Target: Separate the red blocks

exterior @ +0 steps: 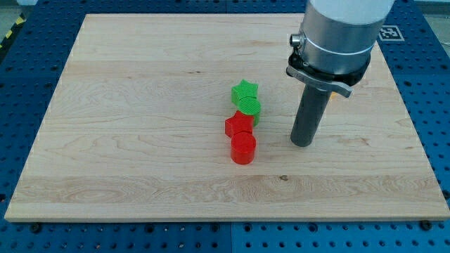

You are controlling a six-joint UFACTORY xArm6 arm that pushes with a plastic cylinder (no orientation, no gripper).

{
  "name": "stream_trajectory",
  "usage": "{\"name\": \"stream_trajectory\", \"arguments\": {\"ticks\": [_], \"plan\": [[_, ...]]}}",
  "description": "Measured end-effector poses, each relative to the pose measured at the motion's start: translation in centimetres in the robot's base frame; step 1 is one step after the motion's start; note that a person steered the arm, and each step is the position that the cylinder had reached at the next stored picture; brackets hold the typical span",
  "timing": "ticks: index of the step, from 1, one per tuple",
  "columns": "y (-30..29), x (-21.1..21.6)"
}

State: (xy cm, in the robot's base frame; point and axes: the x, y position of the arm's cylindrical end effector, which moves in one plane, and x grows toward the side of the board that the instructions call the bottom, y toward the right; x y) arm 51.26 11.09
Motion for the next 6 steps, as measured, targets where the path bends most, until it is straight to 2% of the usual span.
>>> {"name": "stream_trajectory", "arguments": {"ticks": [4,6], "plan": [[-3.8,0.3],[-10.7,0.3]]}}
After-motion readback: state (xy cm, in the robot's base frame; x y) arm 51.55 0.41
